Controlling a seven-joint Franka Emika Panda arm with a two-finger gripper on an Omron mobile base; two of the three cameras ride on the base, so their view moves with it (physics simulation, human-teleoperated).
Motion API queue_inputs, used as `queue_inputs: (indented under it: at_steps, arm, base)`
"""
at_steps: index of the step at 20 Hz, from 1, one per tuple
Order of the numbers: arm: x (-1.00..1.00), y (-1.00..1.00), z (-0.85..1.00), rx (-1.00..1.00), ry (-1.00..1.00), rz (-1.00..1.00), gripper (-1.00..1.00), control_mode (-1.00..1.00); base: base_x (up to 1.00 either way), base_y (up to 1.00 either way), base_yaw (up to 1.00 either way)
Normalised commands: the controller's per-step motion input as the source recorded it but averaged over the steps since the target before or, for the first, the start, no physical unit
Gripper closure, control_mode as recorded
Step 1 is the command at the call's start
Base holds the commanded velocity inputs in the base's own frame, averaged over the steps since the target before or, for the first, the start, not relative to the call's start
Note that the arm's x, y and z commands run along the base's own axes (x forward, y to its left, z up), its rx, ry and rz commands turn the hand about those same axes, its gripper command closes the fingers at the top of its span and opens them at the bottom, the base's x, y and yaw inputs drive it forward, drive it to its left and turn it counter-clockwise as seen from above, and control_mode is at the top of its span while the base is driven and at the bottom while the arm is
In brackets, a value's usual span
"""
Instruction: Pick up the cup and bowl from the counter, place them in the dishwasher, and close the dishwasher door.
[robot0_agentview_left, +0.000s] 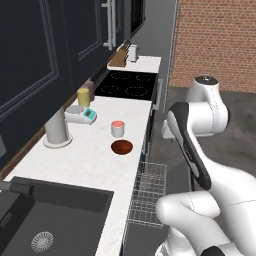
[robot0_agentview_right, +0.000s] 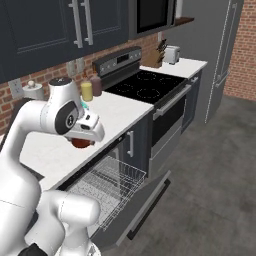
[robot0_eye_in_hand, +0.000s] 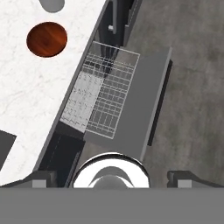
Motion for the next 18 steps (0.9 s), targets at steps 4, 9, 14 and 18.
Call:
queue_inputs:
  at_steps: [4, 9, 14, 18]
  arm:
    - [0.38, 0.13, -0.36, 0.0, 0.0, 0.0, -1.0, -1.0]
    - [0.4, 0.3, -0.33, 0.0, 0.0, 0.0, -1.0, -1.0]
    - [0.42, 0.38, -0.31, 0.0, 0.0, 0.0, -1.0, -1.0]
    - [0.46, 0.35, -0.29, 0.0, 0.0, 0.0, -1.0, -1.0]
  base:
    - [0.0, 0.0, 0.0]
    - [0.0, 0.0, 0.0]
    - [0.0, 0.0, 0.0]
    - [0.0, 0.0, 0.0]
